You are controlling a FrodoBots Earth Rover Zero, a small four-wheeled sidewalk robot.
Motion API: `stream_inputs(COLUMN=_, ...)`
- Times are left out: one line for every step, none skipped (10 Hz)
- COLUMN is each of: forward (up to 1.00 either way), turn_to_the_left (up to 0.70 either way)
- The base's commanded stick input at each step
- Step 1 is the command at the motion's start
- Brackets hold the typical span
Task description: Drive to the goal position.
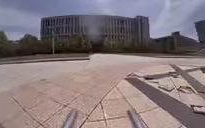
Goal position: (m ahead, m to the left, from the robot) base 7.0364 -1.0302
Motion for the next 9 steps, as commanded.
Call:
stream_inputs(forward=0.5, turn_to_the_left=0.0)
stream_inputs(forward=0.5, turn_to_the_left=-0.11)
stream_inputs(forward=0.5, turn_to_the_left=-0.38)
stream_inputs(forward=0.5, turn_to_the_left=-0.5)
stream_inputs(forward=0.5, turn_to_the_left=-0.5)
stream_inputs(forward=0.5, turn_to_the_left=-0.47)
stream_inputs(forward=0.5, turn_to_the_left=0.0)
stream_inputs(forward=0.5, turn_to_the_left=0.0)
stream_inputs(forward=0.5, turn_to_the_left=0.0)
